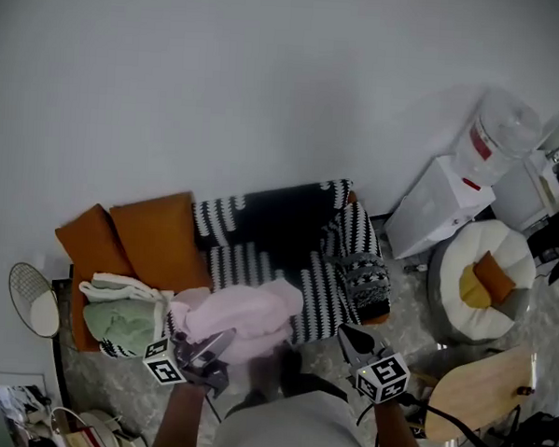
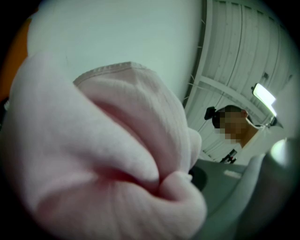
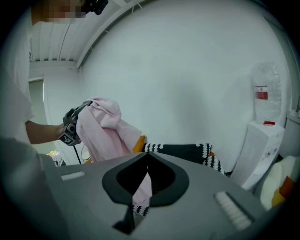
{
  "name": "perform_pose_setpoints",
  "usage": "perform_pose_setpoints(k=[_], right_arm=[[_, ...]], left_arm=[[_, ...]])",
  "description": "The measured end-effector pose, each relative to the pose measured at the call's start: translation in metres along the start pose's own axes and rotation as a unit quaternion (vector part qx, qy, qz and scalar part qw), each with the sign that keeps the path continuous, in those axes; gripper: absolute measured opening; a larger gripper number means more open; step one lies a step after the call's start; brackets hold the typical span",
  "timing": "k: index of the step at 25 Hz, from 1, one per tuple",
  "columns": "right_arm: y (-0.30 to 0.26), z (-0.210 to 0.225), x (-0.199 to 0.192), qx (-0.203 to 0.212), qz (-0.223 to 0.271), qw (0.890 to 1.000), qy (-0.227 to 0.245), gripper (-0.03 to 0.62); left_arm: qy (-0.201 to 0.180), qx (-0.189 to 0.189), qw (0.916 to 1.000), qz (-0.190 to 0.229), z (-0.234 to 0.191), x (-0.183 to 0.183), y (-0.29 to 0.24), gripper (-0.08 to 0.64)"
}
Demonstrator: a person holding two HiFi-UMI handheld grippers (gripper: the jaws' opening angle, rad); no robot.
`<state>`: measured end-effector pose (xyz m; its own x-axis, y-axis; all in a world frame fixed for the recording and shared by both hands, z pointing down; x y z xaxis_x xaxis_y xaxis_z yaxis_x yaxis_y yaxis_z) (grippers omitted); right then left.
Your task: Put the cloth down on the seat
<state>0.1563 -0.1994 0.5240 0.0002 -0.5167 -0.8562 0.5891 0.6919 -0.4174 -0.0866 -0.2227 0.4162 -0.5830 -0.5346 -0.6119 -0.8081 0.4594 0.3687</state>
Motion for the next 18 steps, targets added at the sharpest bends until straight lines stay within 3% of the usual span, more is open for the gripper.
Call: perform_pose_setpoints(k=[11,18], right_arm=[[-0.027,0.074,-0.015,0.004,-0.029,0.999,-0.027,0.003],[-0.045,0.099,-0.034,-0.004,-0.051,0.997,-0.053,0.003]], left_arm=[[0.026,-0.009,0.9984,-0.05,-0.086,-0.029,-0.097,0.106],[0.041,0.006,0.9945,-0.096,-0.141,-0.055,-0.125,0.106]])
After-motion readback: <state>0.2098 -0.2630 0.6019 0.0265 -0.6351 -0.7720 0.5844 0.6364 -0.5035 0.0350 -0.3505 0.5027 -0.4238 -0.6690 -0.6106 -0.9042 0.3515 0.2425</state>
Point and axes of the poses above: the fingertips, and each gripper's own axes: y backward along the fingers, z to its right, x out of its top, the point moved 2 cm from there along y, backward along the fingers, and after that the axes turned 4 degrees about -y, right-handed, at the moved point
